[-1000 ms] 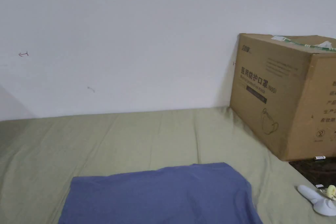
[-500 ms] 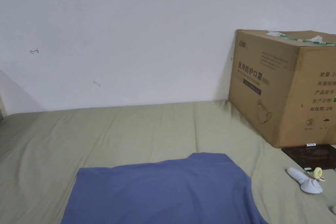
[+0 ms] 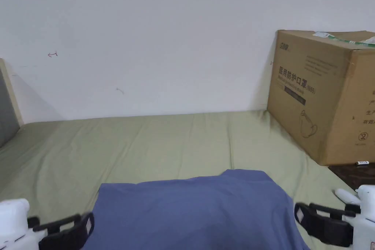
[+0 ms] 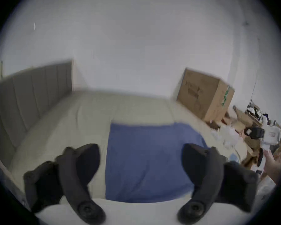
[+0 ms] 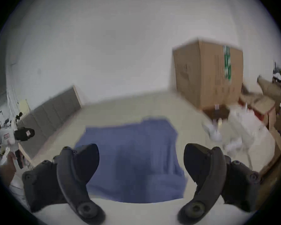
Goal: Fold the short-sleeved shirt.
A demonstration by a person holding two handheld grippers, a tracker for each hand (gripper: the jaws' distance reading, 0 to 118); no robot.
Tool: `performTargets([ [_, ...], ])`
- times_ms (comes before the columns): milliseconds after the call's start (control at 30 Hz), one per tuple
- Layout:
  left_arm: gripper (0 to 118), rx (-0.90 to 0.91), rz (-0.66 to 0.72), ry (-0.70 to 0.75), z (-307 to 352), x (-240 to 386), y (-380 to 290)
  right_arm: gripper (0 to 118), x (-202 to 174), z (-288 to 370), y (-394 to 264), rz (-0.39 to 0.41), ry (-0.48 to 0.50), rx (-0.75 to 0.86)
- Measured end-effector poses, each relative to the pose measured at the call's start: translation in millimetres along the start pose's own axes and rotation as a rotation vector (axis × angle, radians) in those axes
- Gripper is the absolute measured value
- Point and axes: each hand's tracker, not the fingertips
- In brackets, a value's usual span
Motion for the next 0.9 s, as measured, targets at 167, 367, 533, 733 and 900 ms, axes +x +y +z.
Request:
performTargets([
  [167, 0, 0.219, 0.008, 0.019, -4, 45, 25, 0, -52, -13, 21, 0.025, -0.018, 0.196],
  [367, 0, 0.175, -0.044, 0.036, -36, 71, 39, 0, -67, -45, 33, -0.010, -0.043, 0.216],
  [533, 0, -0.014, -0.034, 0.056, -57, 58, 50, 0, -62, -55, 33, -0.017, -0.054, 0.167],
  [733, 0, -0.778, 0.124, 0.018, -125, -26, 35, 0, -47, -71, 16, -0.030, -0.064, 0.018],
  [900, 70, -1.069, 0.122, 0.157, -133, -80, -49, 0, -33, -71, -6, -0.071, -0.050, -0.056],
])
